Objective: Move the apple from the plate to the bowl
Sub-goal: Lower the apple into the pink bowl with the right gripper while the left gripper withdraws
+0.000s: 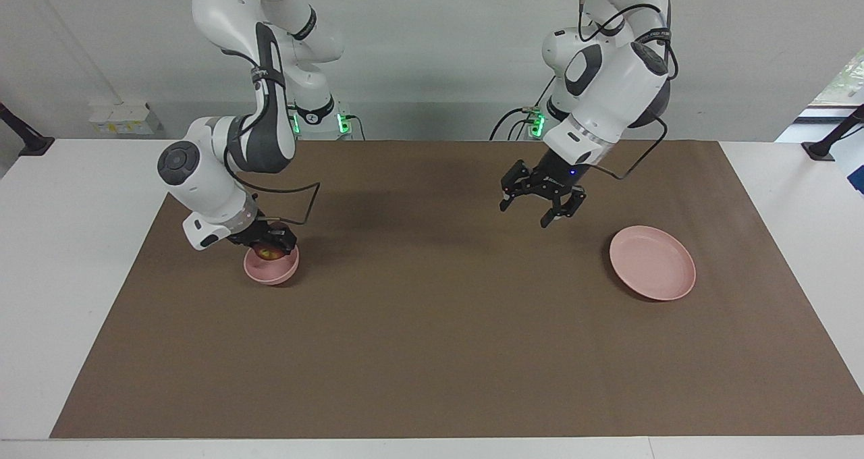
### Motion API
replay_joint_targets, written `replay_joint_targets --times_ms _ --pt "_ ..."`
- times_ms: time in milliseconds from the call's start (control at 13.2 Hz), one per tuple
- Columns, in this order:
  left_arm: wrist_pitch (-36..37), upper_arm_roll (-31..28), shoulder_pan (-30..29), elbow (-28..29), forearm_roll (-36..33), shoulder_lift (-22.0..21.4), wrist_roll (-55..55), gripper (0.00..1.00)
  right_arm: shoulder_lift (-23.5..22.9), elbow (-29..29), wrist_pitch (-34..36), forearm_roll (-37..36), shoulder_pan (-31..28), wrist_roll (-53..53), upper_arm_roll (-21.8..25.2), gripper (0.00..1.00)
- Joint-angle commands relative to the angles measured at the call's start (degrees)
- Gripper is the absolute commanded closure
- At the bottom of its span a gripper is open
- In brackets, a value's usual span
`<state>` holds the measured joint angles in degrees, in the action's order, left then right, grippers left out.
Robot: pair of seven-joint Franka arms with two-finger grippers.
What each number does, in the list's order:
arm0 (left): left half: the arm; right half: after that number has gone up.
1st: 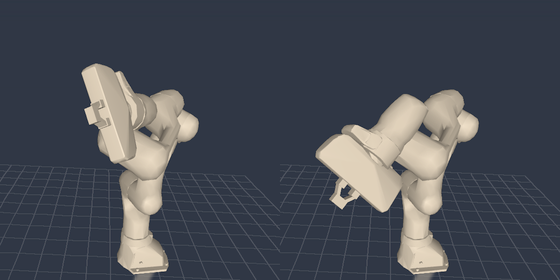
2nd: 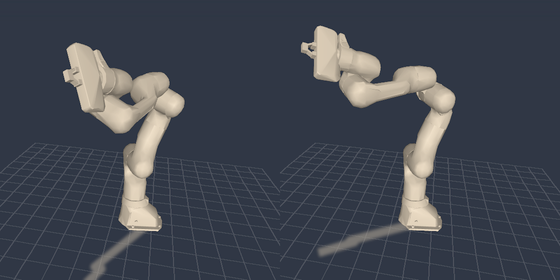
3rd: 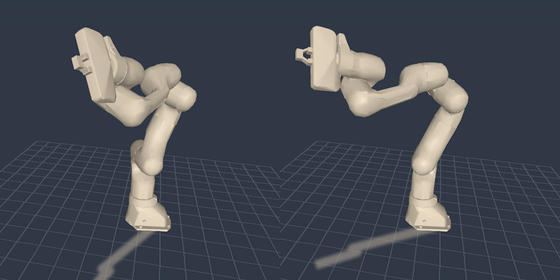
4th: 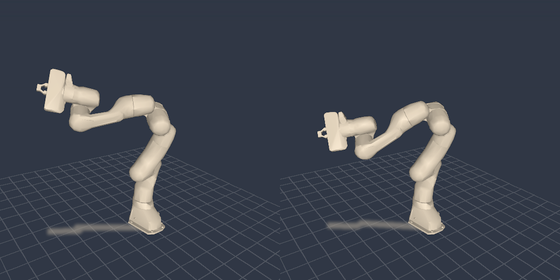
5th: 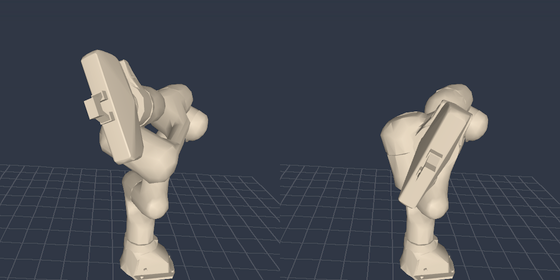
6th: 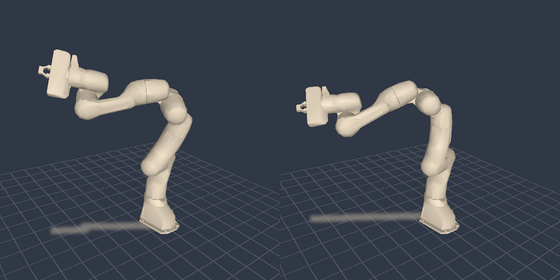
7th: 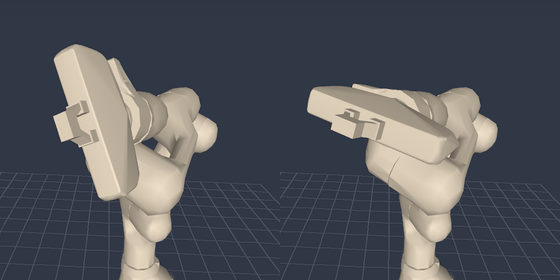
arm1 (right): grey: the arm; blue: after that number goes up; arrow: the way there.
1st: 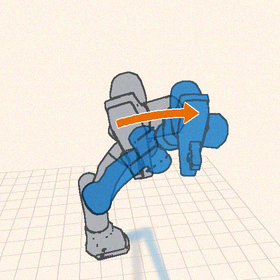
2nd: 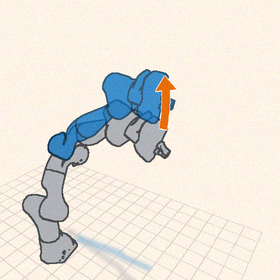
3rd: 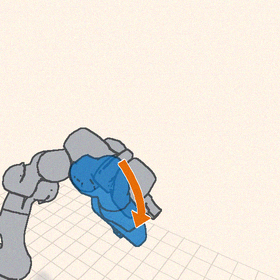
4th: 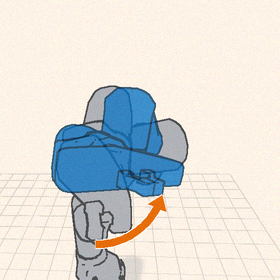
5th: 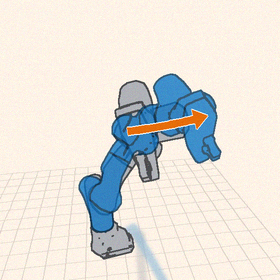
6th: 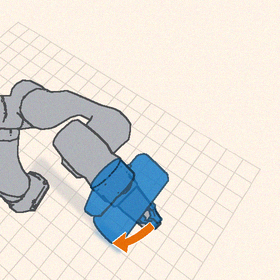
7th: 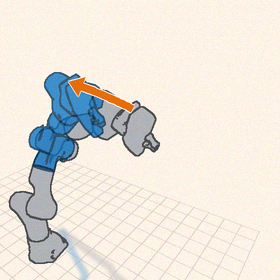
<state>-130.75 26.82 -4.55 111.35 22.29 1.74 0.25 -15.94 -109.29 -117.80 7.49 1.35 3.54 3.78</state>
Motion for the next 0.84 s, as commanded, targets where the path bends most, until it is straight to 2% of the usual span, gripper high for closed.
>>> replay_joint_targets --times_ms 0,76,152,228,304,380,608,760 --pt "3.73 0.08 -1.34 -1.22 -3.22 0.19 -1.04 0.00 -0.75 -0.66 -1.38 -1.16 -1.70 -1.70 -0.62 0.94" --pt "5.22 0.08 -1.69 -1.83 -4.79 0.19 -1.04 0.00 -0.84 -0.48 -1.20 -1.07 -1.61 -1.17 -0.62 0.90" --pt "6.46 -0.01 -1.78 -2.62 -7.15 0.19 -1.04 0.00 -0.85 -0.31 -0.85 -0.81 -1.61 -0.91 -0.62 0.74" --pt "7.77 -0.01 -2.56 -3.24 -9.18 0.19 -1.04 0.00 -1.02 0.13 -0.59 -0.63 -1.61 -0.82 -0.62 0.46" --pt "9.35 -0.01 -3.96 -4.20 -11.11 0.28 -0.95 0.00 -1.11 0.39 -0.67 -0.63 -1.70 -0.90 -0.70 0.13" --pt "10.85 0.07 -5.19 -5.17 -12.87 0.19 -0.86 0.00 -1.20 0.75 -0.50 -0.63 -1.79 -0.91 -0.62 0.00" --pt "21.99 -2.89 -5.91 -10.69 -14.29 -0.16 -0.86 0.00 -1.11 1.36 -0.24 -0.10 -1.79 -0.64 -0.62 0.00" --pt "27.45 -5.98 -3.90 -15.26 -19.63 -0.07 -0.60 0.00 -0.06 3.11 2.12 -0.01 -1.00 0.93 -0.62 0.00"
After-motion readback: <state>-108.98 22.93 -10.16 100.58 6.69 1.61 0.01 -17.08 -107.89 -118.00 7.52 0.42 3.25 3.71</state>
